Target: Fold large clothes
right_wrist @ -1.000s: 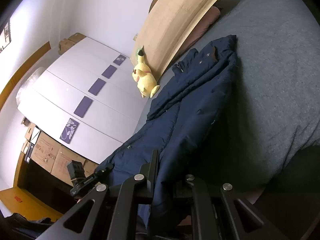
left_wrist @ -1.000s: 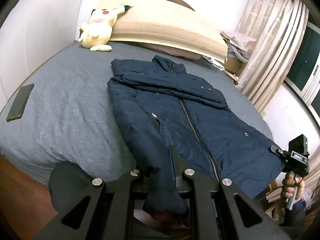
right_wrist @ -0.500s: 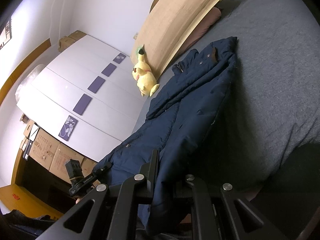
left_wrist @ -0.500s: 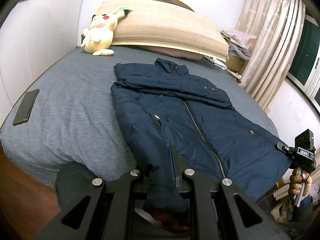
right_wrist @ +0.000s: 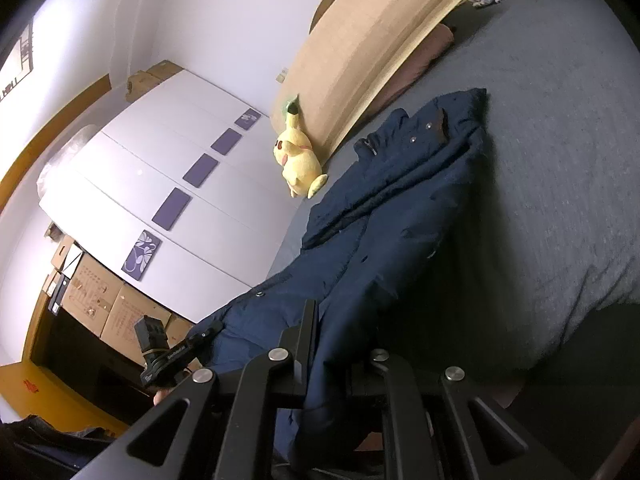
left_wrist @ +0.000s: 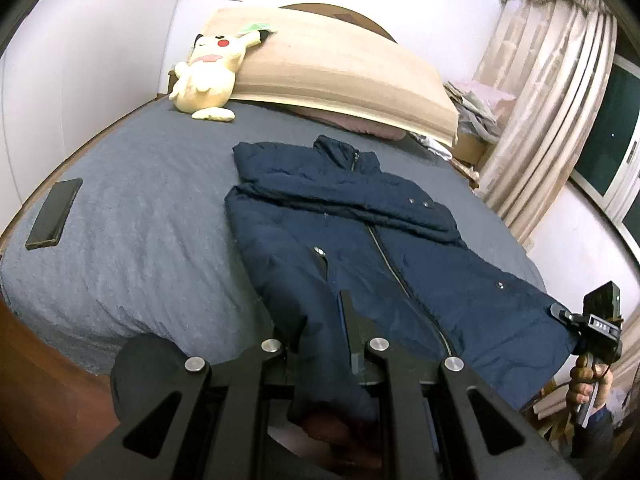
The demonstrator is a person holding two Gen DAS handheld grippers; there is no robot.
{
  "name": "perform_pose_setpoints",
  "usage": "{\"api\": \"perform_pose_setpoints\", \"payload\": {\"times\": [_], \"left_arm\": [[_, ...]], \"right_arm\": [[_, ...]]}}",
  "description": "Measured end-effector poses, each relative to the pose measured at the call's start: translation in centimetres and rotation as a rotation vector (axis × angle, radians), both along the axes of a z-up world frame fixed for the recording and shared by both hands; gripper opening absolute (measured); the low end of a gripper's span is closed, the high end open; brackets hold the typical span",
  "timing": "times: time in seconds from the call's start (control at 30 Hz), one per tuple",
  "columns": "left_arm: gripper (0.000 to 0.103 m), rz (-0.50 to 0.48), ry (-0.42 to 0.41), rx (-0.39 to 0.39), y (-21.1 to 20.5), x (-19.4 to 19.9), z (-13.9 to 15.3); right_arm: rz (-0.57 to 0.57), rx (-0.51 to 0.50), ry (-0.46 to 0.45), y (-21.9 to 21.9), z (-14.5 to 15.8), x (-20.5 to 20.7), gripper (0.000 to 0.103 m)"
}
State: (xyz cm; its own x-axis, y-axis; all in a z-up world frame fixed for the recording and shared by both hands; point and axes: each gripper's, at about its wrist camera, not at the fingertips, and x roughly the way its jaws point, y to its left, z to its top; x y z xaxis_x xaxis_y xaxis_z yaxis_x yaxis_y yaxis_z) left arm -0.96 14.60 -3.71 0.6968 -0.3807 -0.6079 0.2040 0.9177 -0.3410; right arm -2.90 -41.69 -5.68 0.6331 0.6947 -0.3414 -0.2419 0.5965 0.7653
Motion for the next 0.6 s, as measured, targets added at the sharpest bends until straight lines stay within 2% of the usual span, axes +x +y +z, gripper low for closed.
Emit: {"api": "perform_pose_setpoints", "payload": {"times": [0.43, 0.6], "left_arm": [[0.013, 0.014, -0.06, -0.019, 0.3, 3.2, 3.3], [0.013, 0.016, -0.068, -0.023, 0.3, 4.2, 3.8]], "right_arm": [[-0.018, -0.031, -0.105, 0.2, 4.1, 1.8, 0.01], [-0.044, -0.096, -0.133, 0.7, 5.3, 2.2, 0.01]]}}
